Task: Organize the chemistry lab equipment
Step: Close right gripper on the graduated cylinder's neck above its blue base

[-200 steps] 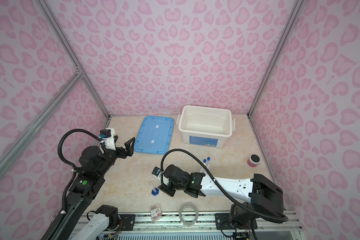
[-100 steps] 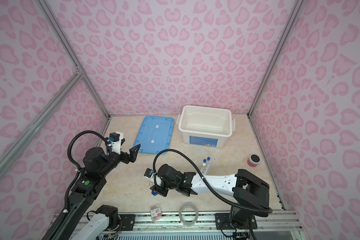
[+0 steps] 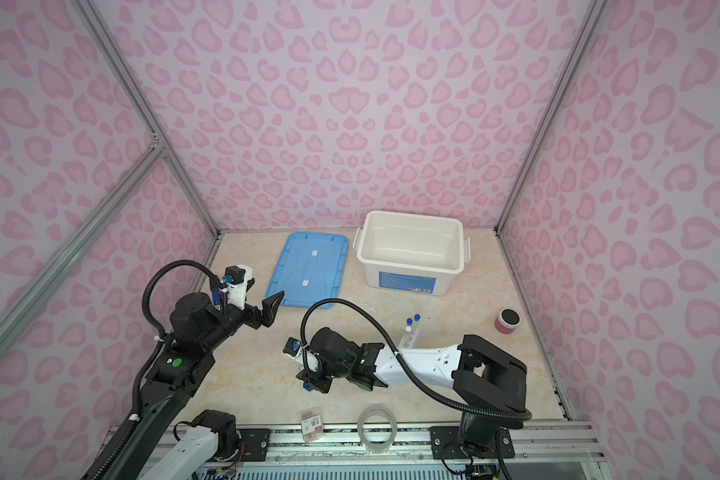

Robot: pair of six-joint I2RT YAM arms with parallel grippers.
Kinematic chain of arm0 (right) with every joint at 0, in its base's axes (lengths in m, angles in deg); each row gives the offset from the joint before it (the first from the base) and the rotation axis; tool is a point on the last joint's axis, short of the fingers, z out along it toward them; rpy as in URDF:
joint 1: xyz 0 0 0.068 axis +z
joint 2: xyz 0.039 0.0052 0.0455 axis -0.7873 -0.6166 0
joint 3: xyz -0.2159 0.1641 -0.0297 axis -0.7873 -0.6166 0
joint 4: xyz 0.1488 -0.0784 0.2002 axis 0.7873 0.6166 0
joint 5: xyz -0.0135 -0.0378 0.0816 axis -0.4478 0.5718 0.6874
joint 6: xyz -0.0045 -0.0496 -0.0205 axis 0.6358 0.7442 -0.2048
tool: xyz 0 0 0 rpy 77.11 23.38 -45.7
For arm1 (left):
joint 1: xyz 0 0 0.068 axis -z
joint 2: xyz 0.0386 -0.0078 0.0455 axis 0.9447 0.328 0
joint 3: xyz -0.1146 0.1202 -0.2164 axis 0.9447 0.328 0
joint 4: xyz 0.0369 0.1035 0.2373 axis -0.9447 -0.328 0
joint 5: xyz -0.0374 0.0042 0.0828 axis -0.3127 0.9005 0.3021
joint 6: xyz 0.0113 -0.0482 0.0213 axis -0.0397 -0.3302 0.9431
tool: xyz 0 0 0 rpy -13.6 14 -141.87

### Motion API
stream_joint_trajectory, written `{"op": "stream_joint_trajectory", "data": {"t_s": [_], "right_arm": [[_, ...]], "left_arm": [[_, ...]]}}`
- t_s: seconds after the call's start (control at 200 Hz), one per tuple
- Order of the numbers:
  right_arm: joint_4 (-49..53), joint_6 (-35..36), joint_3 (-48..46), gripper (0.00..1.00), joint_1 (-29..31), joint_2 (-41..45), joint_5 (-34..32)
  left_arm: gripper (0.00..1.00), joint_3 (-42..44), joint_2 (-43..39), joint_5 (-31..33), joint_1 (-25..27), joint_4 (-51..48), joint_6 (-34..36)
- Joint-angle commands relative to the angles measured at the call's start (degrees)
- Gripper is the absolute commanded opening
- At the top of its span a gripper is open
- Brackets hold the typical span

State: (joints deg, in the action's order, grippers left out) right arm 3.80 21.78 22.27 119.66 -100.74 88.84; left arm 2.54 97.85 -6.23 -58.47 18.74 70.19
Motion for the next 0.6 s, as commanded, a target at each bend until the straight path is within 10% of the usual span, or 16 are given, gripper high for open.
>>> {"op": "stream_joint_trajectory", "data": {"t_s": [0.0, 0.595], "right_arm": [[-1.36, 0.15, 0.32, 0.32, -0.09, -0.55, -0.07], [-0.06, 0.14, 1.11, 0.16, 0.57, -1.17, -3.50]], "left_arm": [[0.95, 0.20, -0.34, -0.26, 0.01, 0.86, 0.66], [0.95, 0.34, -0.86, -0.24, -0.05, 0.89, 1.01]]}}
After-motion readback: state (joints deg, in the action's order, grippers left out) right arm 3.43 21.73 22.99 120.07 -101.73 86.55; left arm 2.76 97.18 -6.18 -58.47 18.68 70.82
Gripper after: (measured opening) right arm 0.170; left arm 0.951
